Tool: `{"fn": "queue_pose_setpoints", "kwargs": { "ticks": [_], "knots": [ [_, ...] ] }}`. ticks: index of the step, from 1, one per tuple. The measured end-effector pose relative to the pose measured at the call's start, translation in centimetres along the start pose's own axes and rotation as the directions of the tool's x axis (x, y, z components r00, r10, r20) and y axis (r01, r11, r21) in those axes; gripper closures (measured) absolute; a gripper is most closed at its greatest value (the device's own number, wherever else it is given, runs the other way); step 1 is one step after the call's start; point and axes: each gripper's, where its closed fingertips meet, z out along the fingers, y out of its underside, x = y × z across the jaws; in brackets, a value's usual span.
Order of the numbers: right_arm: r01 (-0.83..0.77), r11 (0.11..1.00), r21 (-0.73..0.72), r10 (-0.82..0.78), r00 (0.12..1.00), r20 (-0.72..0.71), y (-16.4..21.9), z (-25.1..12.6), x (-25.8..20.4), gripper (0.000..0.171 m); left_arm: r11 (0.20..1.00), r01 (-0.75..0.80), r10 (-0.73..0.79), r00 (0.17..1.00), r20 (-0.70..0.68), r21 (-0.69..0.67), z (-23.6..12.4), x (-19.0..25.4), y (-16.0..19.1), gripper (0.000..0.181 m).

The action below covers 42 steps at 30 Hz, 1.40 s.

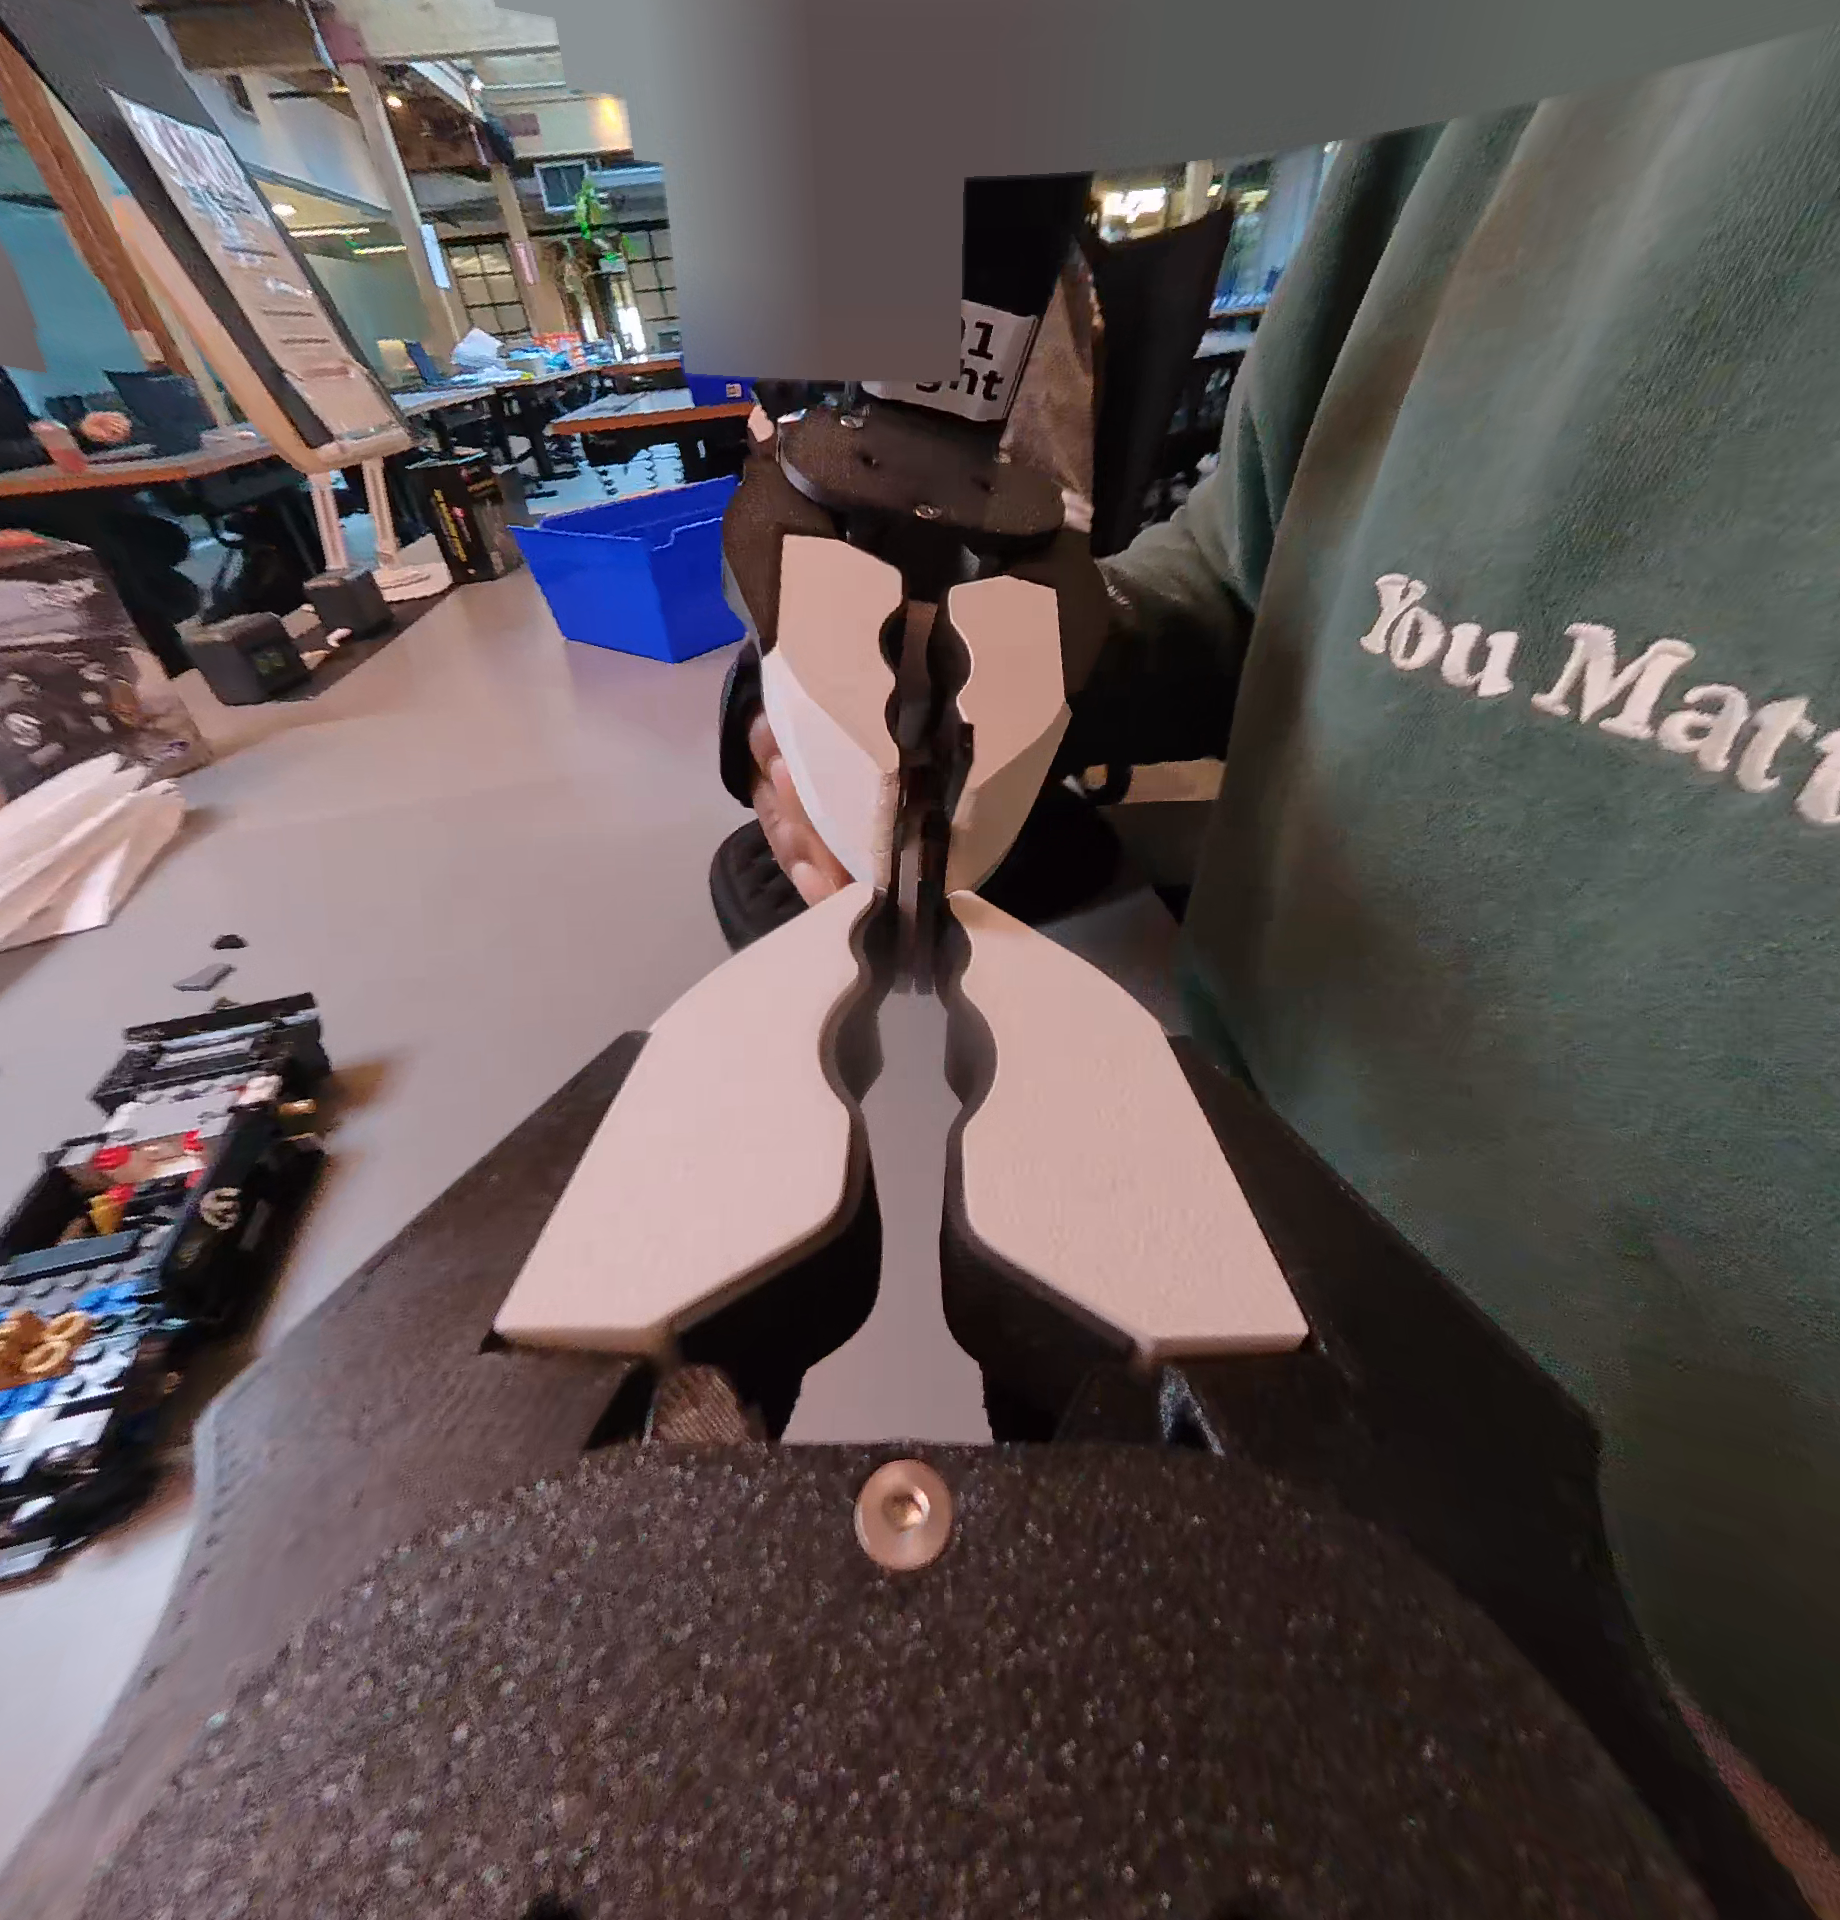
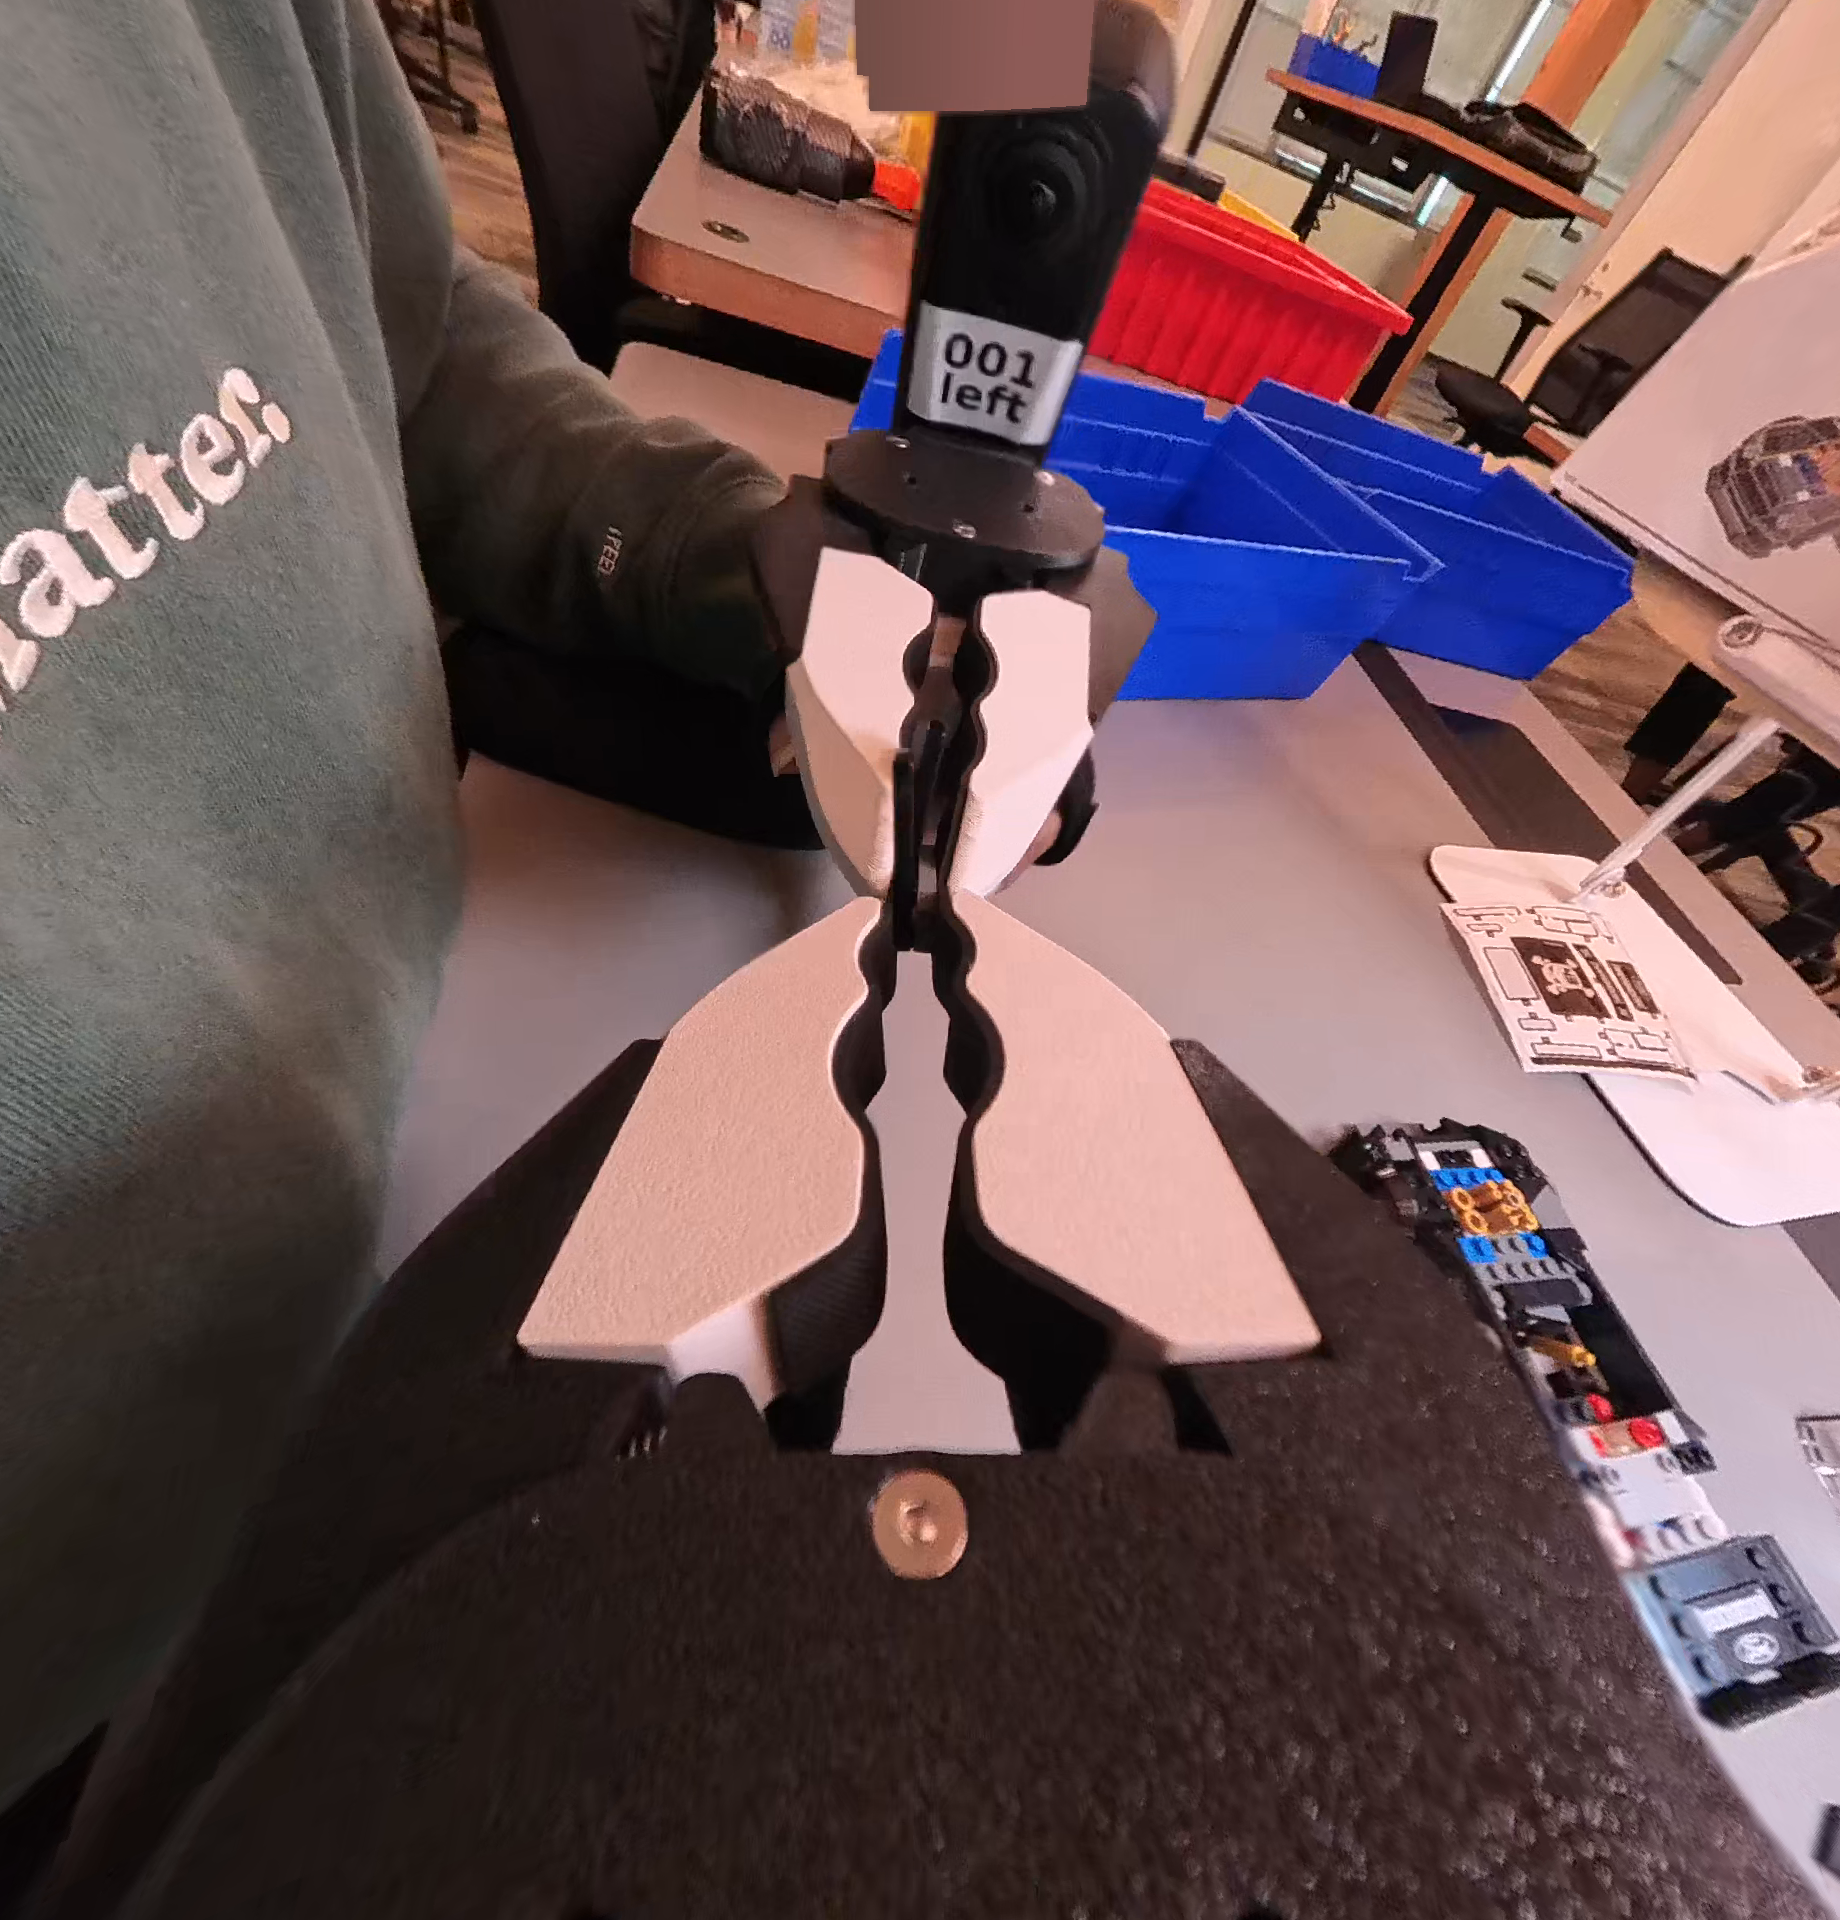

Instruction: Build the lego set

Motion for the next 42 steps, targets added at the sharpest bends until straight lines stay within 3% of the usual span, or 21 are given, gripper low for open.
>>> {"fn": "queue_pose_setpoints", "kwargs": {
  "ticks": [7, 24, 31, 42],
  "knots": [
    [-0.108, 0.994, 0.030, 0.109, 0.994, -0.027, 0.3, 0.1, -0.1, 0.164, 0.985, -0.146, 0.152, 0.986, 0.064, -0.090, 0.0, -0.1, 0.3, 0.174],
    [0.064, 0.985, 0.161, -0.054, 0.996, -0.066, -0.4, -0.3, -1.0, 0.164, 0.974, -0.201, 0.207, 0.977, 0.051, -0.109, 0.3, 0.6, -0.1, 0.173],
    [0.054, 0.987, 0.154, -0.038, 0.994, -0.106, -0.2, -0.2, -0.6, 0.164, 0.974, -0.194, 0.203, 0.977, 0.068, -0.117, 0.2, 0.3, 0.0, 0.173],
    [-0.061, 0.985, 0.161, 0.066, 0.997, -0.029, 0.1, 0.0, -0.8, 0.164, 0.982, -0.157, 0.163, 0.985, 0.054, -0.100, 0.3, 0.3, 0.3, 0.173]
  ]
}}
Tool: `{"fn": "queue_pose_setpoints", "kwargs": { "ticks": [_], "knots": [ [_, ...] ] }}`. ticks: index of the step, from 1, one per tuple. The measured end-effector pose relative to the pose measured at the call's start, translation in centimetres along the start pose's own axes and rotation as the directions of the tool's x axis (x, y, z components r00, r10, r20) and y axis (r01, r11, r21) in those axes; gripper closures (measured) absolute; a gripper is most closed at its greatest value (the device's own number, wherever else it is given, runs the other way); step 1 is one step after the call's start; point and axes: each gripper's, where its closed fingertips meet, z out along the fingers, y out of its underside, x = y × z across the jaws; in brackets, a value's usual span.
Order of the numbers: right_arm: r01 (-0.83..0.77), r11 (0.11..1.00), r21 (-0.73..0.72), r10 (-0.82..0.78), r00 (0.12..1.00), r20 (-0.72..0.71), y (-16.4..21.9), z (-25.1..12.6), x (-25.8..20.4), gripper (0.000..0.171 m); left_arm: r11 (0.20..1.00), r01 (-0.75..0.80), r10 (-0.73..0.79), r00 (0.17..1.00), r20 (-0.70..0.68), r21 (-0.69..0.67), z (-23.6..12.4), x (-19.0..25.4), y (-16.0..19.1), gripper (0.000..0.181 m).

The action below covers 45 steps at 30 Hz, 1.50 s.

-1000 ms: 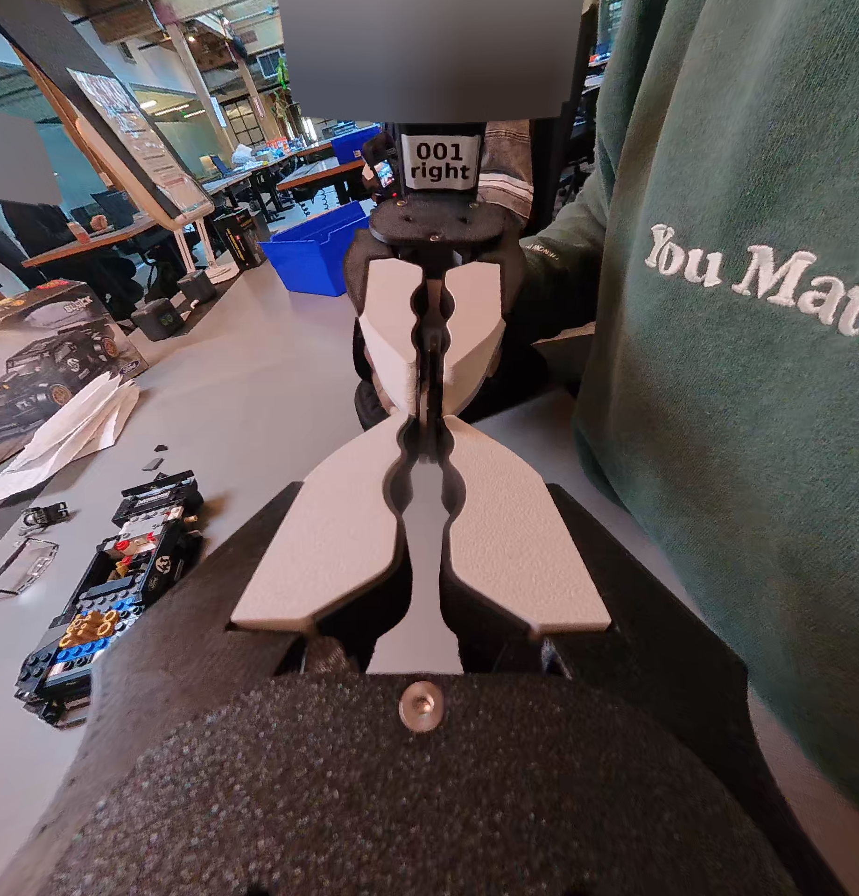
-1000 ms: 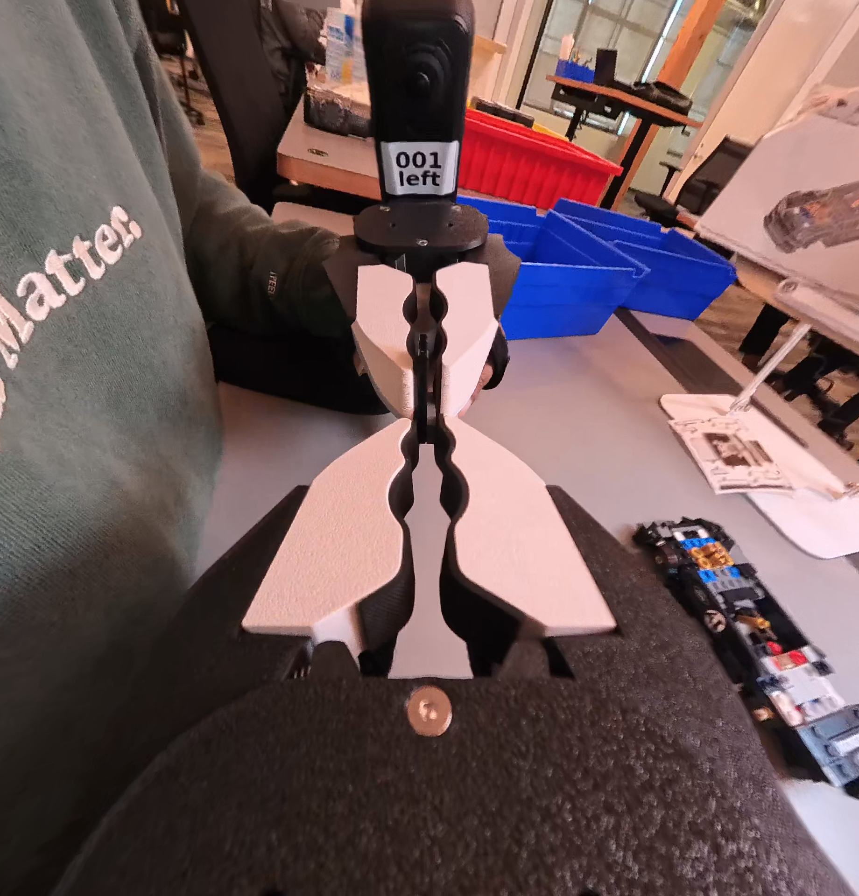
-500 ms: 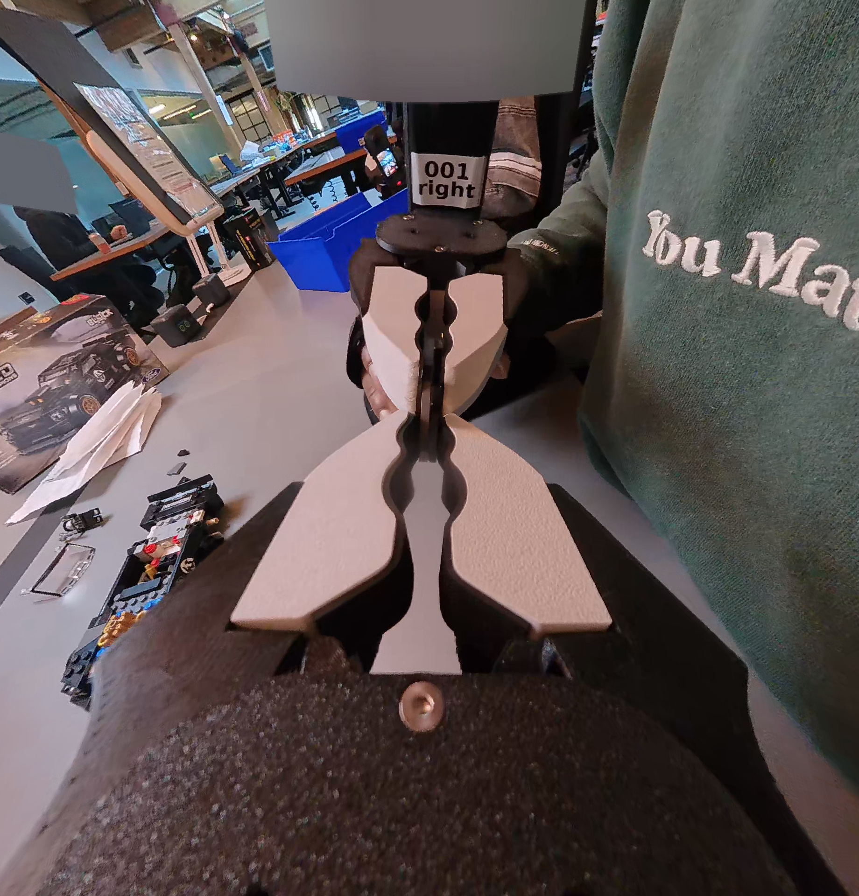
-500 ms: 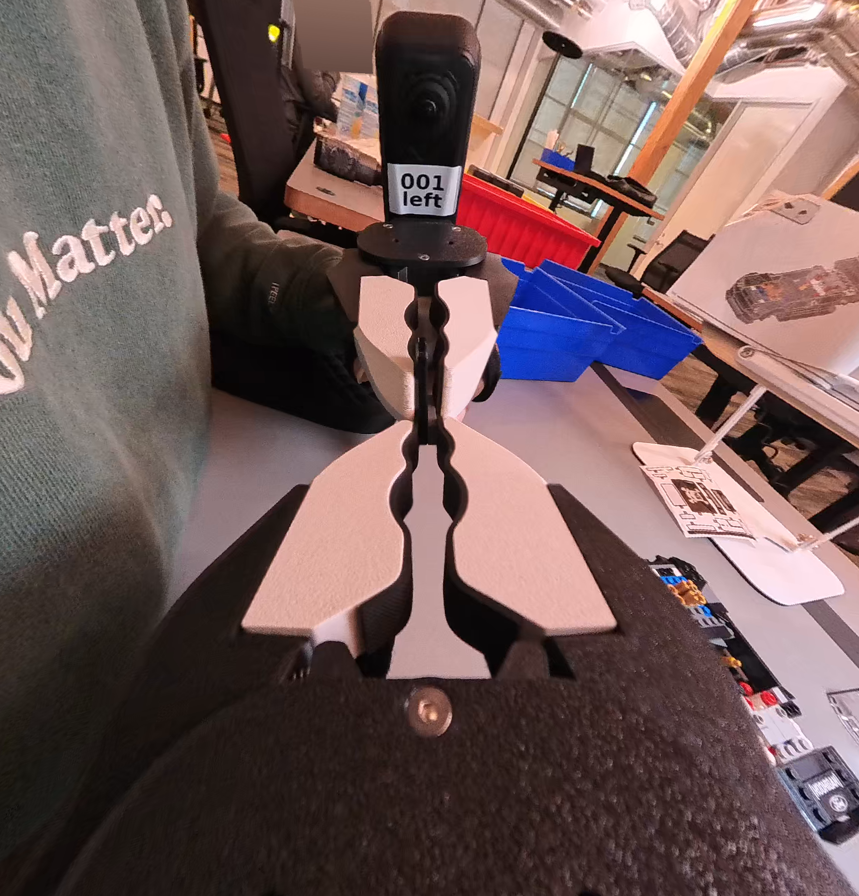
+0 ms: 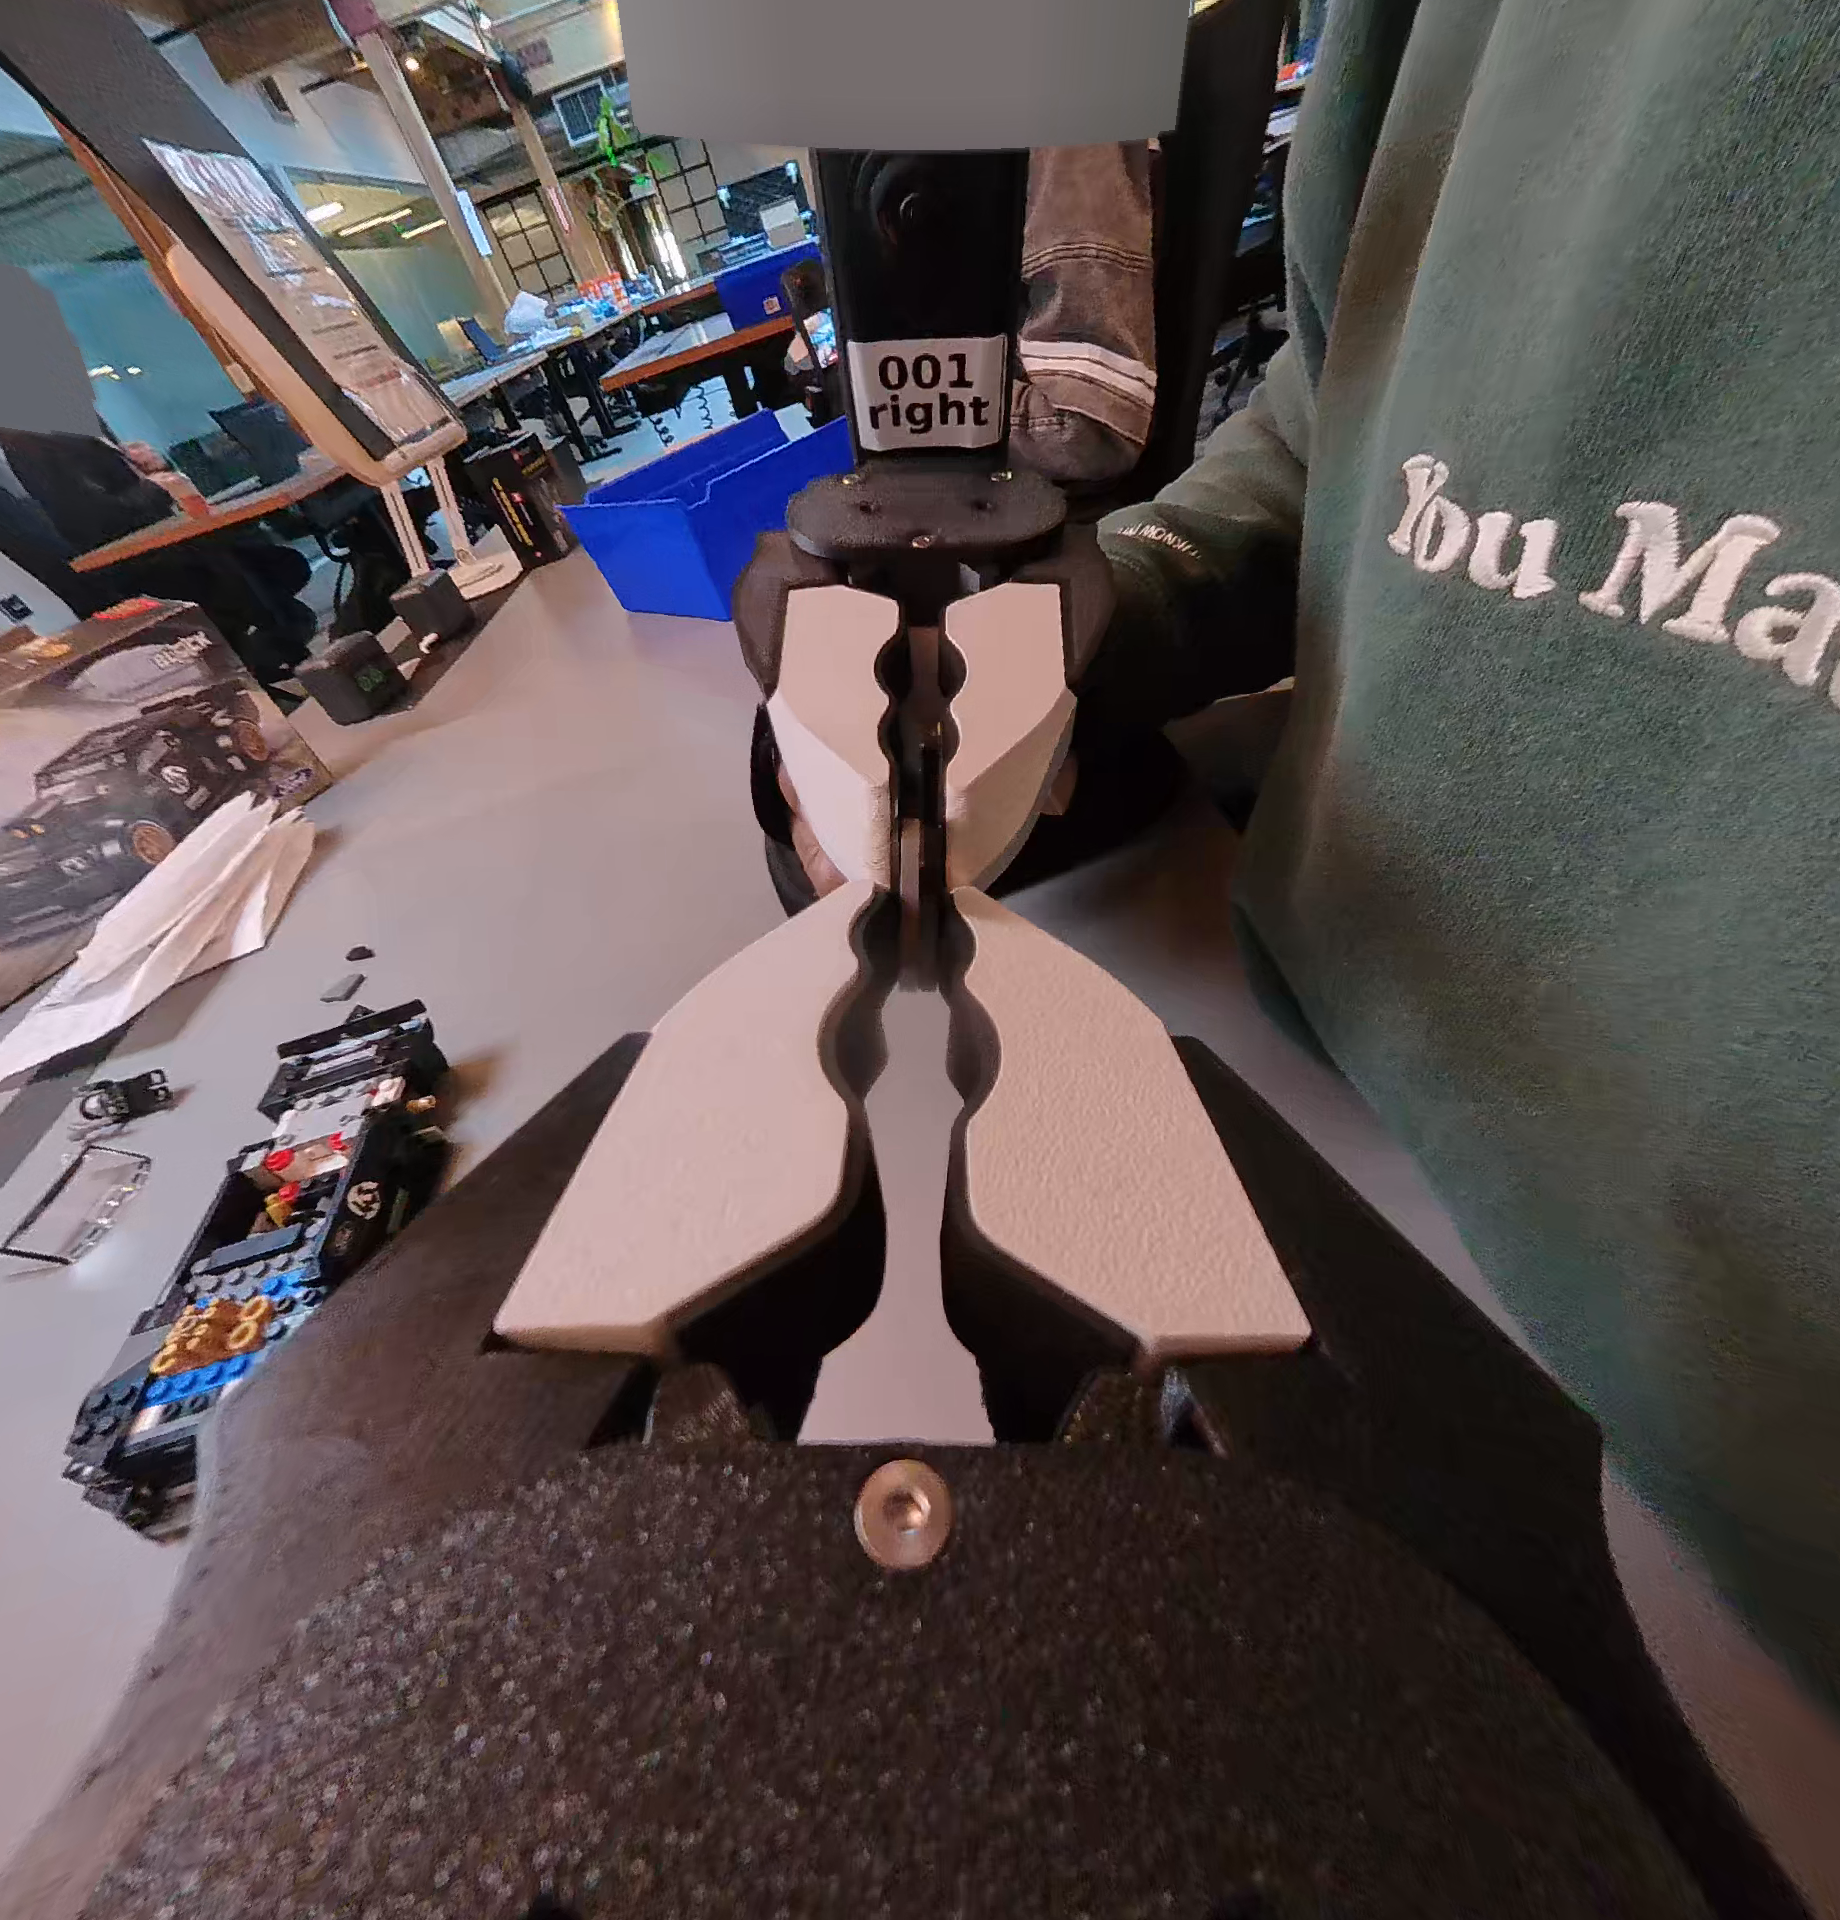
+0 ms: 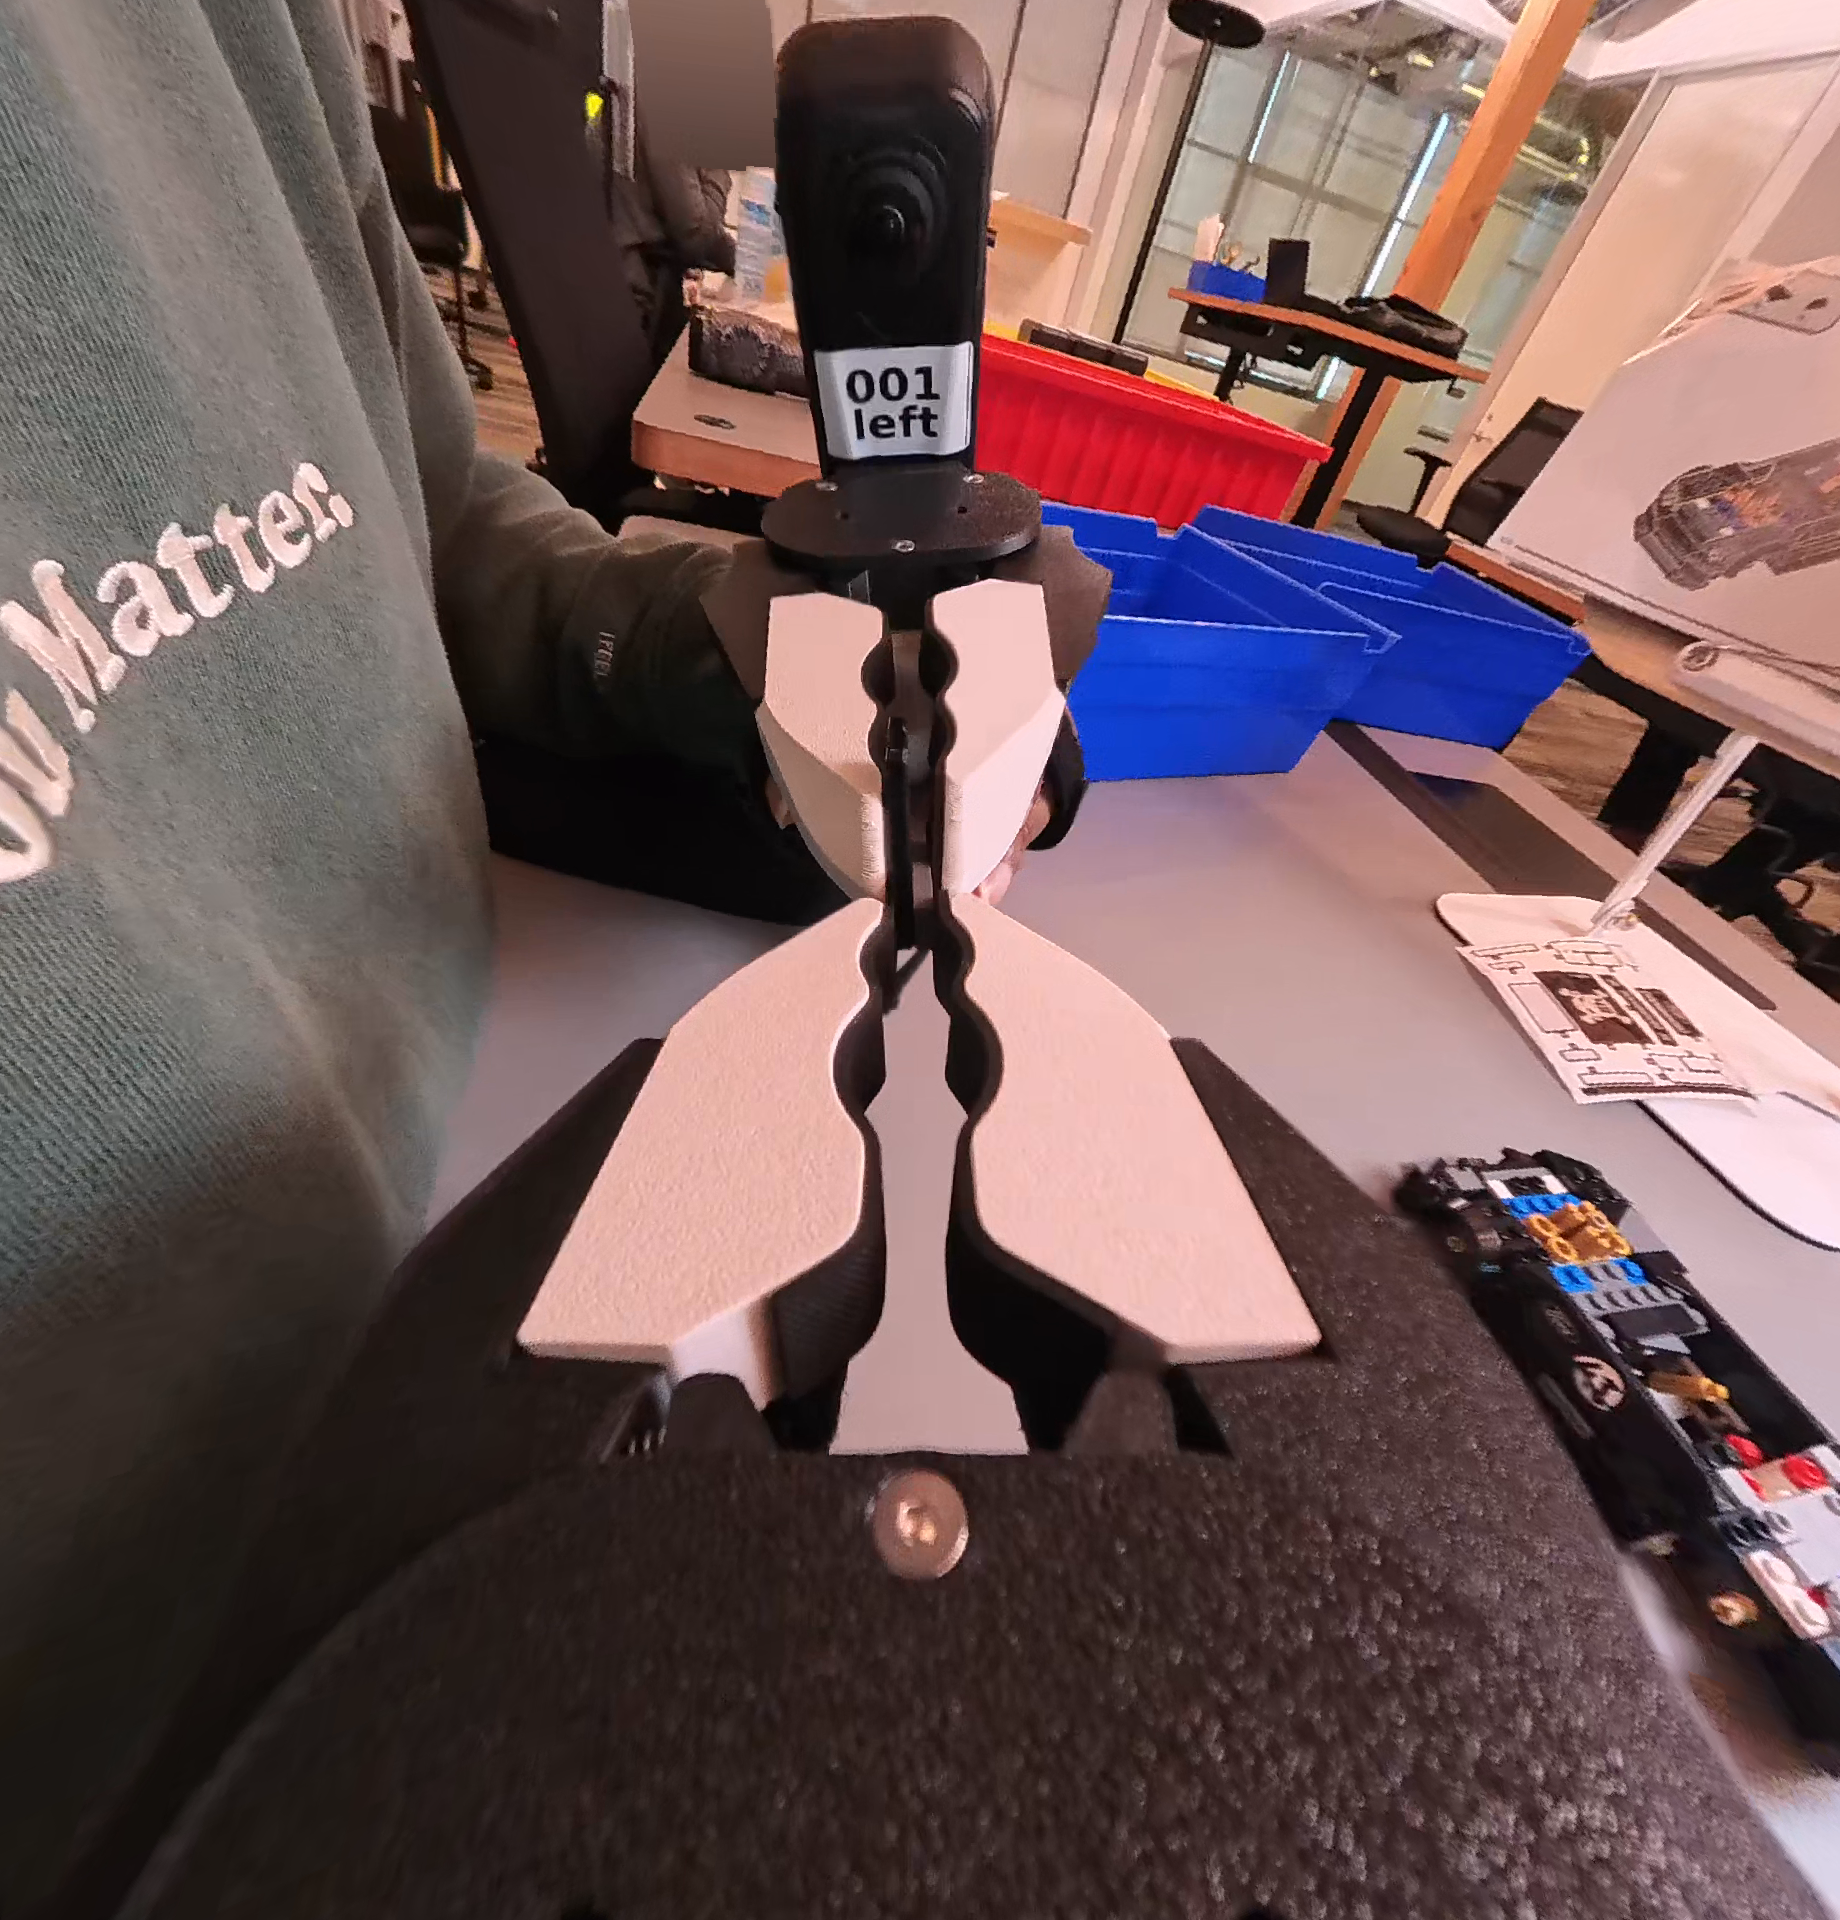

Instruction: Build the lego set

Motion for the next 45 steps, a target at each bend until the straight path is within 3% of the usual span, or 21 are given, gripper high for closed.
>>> {"fn": "queue_pose_setpoints", "kwargs": {
  "ticks": [5, 15, 16, 19, 22, 24, 27, 30, 36, 45],
  "knots": [
    [-0.086, 0.996, 0.012, 0.086, 0.996, 0.035, 0.1, 0.1, -0.1, 0.164, 0.998, 0.056, -0.056, 0.998, -0.023, 0.008, -0.1, 0.0, 0.2, 0.173],
    [-0.092, 0.996, 0.005, 0.092, 0.996, 0.009, -0.1, 0.0, 0.2, 0.165, 0.997, 0.070, -0.070, 0.997, -0.013, 0.045, 0.1, -0.2, -0.2, 0.174],
    [-0.118, 0.993, -0.001, 0.118, 0.993, 0.015, -0.1, -0.1, 0.3, 0.165, 0.994, 0.091, -0.091, 0.996, -0.003, 0.058, 0.2, -0.4, -0.2, 0.172],
    [-0.261, 0.964, -0.058, 0.263, 0.965, 0.021, 0.3, -0.3, 1.3, 0.165, 0.990, 0.125, -0.130, 0.987, 0.094, 0.057, 0.0, -2.3, 0.3, 0.136],
    [-0.484, 0.840, -0.247, 0.495, 0.869, -0.019, 3.0, -0.5, 2.5, 0.164, 0.992, 0.111, -0.119, 0.976, 0.181, 0.055, -0.5, -3.8, 0.5, 0.134],
    [-0.627, 0.708, -0.326, 0.652, 0.757, -0.042, 4.6, -0.7, 3.0, 0.164, 0.998, 0.048, -0.041, 0.971, 0.237, -0.026, -0.5, -4.4, 1.5, 0.136],
    [-0.811, 0.476, -0.339, 0.852, 0.521, -0.049, 5.5, -0.4, 3.7, 0.165, 0.993, 0.050, -0.019, 0.963, 0.268, -0.109, -0.3, -4.6, 3.0, 0.138],
    [-0.882, 0.310, -0.355, 0.931, 0.358, -0.075, 6.6, 0.2, 4.1, 0.164, 0.984, 0.051, 0.005, 0.951, 0.308, -0.173, -0.6, -5.3, 4.3, 0.143],
    [-0.922, 0.166, -0.349, 0.964, 0.227, -0.140, 8.7, 1.6, 4.5, 0.164, 0.942, 0.054, 0.037, 0.963, 0.265, -0.331, -0.5, -4.6, 7.5, 0.154],
    [-0.947, 0.120, -0.300, 0.974, 0.171, -0.149, 9.4, 2.5, 4.6, 0.165, 0.874, -0.012, 0.159, 0.952, 0.262, -0.485, 0.2, -4.6, 9.7, 0.167]
  ]
}}
